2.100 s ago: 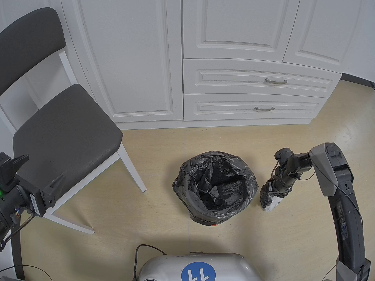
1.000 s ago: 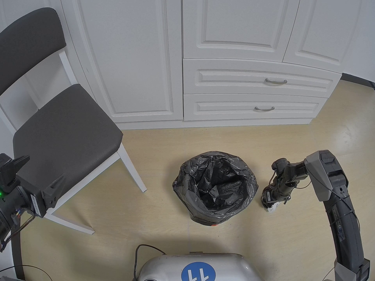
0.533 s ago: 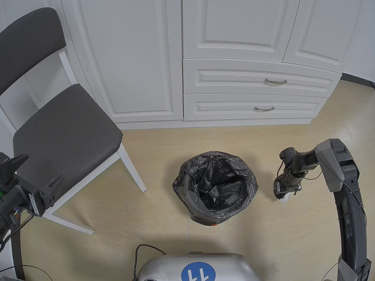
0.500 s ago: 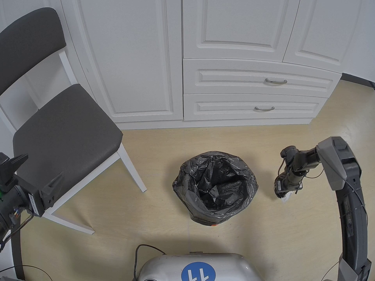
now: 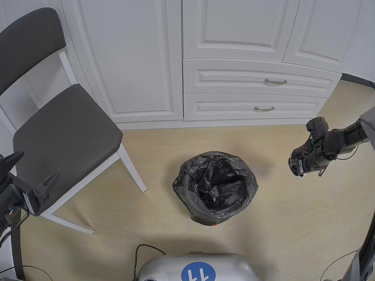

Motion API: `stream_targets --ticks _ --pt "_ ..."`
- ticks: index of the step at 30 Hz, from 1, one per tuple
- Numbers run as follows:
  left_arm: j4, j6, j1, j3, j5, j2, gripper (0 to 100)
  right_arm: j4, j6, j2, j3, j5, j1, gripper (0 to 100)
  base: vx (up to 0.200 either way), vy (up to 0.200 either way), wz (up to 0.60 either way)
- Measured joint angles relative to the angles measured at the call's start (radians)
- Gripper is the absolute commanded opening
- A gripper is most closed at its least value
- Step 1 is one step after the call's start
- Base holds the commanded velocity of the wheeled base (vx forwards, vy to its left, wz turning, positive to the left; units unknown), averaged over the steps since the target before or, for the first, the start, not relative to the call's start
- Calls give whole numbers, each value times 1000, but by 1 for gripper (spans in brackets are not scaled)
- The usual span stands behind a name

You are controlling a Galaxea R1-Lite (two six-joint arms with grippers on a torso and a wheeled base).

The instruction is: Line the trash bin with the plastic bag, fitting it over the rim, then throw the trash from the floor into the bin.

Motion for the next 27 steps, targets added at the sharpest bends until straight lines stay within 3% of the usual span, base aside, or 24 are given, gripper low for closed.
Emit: stream_targets --ticks 10,16,21,27 --pt "0 22 0 -2 0 -29 100 -314 -73 -403 347 10 98 0 0 0 0" --pt "0 46 1 1 -1 -46 100 -529 -126 -575 537 77 194 0 0 0 0" --pt "1 57 2 2 -2 -62 100 -577 -159 -658 638 196 299 0 0 0 0" --pt "1 71 3 3 -3 -80 100 -584 -139 -694 689 472 363 0 0 0 0"
